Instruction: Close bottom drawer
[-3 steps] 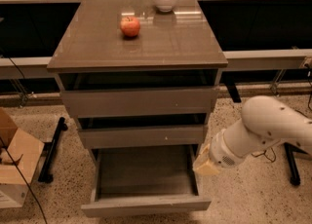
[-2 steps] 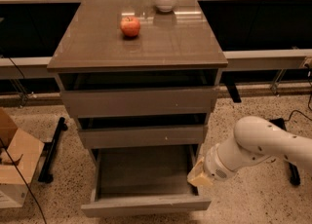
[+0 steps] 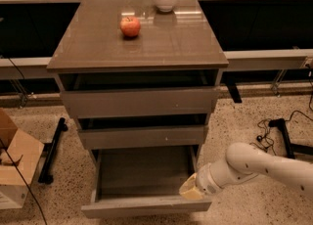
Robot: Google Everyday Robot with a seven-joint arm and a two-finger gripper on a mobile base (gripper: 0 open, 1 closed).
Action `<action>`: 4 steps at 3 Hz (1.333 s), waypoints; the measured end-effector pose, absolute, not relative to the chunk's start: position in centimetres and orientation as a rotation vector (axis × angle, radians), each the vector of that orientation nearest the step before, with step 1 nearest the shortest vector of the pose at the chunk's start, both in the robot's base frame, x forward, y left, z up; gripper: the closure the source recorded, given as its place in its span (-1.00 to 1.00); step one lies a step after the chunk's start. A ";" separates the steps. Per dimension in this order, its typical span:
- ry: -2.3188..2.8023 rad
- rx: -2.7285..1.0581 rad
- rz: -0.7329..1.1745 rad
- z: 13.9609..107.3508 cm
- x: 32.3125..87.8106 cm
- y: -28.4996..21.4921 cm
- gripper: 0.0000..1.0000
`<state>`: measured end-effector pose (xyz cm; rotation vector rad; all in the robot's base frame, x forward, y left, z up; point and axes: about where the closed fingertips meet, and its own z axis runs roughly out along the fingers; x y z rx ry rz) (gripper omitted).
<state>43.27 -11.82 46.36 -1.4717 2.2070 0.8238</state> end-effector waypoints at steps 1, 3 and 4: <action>2.213 -1.456 0.893 43.7 42.4 -11.1 1.00; 2.333 -1.465 0.683 39.4 43.1 -11.5 1.00; 2.410 -1.432 0.608 35.4 43.8 -13.3 1.00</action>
Offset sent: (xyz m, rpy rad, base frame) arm -0.0015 0.0033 -0.0644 -0.1665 -0.0014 -0.0830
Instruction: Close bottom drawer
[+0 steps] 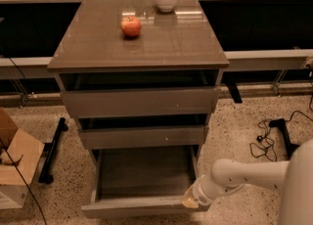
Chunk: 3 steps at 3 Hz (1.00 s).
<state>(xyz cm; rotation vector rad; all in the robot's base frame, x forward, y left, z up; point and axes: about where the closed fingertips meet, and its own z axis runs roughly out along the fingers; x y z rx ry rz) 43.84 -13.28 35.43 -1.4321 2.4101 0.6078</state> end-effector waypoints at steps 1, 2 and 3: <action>2.456 -1.375 0.606 31.6 44.6 -14.7 1.00; 2.498 -1.332 0.642 27.5 45.4 -15.6 1.00; 2.545 -1.255 0.708 23.5 45.3 -16.4 1.00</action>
Offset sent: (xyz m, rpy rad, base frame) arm 0.0292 -0.0351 -0.1292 0.0121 0.1083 -0.1203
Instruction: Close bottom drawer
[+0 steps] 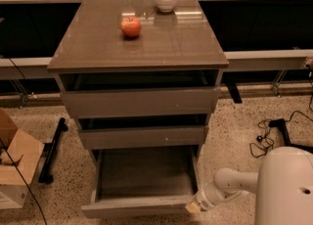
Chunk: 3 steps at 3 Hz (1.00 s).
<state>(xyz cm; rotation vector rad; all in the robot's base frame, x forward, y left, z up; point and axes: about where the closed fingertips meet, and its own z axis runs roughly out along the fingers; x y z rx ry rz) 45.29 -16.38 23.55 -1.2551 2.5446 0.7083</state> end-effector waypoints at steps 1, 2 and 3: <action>2.587 -1.159 0.776 19.3 45.2 -17.0 1.00; 2.581 -1.112 0.791 18.1 46.0 -17.2 1.00; 2.581 -1.112 0.790 18.1 46.0 -17.2 1.00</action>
Offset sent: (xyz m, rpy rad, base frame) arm 0.0239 -0.0164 -0.0728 0.0861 0.0331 -0.1448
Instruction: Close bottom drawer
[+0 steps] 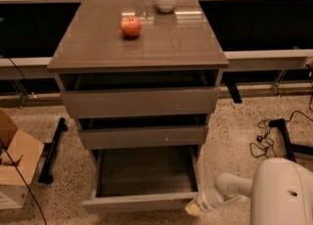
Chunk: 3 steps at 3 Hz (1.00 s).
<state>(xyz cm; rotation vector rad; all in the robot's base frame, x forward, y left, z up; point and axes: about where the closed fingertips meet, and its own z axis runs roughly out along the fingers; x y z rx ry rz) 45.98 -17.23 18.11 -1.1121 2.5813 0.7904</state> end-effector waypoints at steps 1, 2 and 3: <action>2.537 -1.119 0.715 18.4 47.1 -16.5 1.00; 2.438 -1.171 0.636 19.1 49.6 -14.6 1.00; 2.438 -1.171 0.636 19.1 49.6 -14.6 1.00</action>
Offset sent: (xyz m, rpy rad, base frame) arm 0.1132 0.0582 0.0381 -0.0311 -0.4387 0.1062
